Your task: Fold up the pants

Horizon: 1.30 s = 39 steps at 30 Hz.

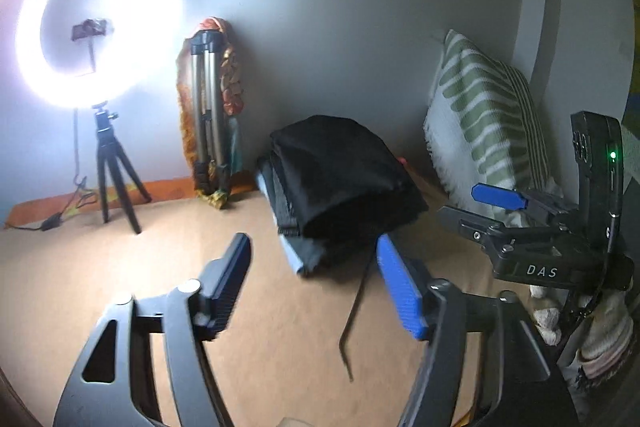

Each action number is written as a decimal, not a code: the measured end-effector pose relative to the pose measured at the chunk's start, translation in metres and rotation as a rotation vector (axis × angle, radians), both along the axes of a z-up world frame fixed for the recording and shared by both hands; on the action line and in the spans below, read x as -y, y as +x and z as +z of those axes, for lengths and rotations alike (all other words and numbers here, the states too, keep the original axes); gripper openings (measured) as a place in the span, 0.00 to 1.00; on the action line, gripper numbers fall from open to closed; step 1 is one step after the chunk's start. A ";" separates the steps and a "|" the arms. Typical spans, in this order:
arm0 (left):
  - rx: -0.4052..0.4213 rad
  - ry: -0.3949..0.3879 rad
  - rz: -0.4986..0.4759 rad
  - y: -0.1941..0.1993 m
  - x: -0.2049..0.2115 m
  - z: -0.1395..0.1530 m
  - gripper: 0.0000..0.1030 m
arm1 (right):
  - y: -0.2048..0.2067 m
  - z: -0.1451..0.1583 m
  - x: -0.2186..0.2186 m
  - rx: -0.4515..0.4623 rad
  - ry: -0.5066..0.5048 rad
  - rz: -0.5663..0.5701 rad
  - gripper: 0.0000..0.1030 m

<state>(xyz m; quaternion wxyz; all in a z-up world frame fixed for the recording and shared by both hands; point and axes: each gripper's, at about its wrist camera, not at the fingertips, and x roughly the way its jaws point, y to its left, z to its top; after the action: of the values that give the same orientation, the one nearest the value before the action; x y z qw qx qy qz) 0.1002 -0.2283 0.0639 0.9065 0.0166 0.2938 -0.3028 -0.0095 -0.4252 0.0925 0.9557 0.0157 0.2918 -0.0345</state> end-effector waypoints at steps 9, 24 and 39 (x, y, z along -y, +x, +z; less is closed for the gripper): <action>0.009 0.042 0.046 -0.037 -0.021 -0.006 0.75 | -0.034 -0.016 -0.033 0.019 -0.033 -0.008 0.85; -0.008 0.057 0.114 -0.059 -0.041 -0.025 0.79 | -0.050 -0.032 -0.042 0.058 -0.008 -0.051 1.00; -0.030 0.071 0.149 -0.061 -0.052 -0.032 0.79 | -0.044 -0.045 -0.051 0.032 -0.016 -0.019 1.00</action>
<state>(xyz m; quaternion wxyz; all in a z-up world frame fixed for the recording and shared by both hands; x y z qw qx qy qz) 0.0392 -0.1760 0.0317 0.9208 0.0222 0.3185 -0.2240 -0.0532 -0.3744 0.0477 0.9600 0.0115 0.2760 -0.0457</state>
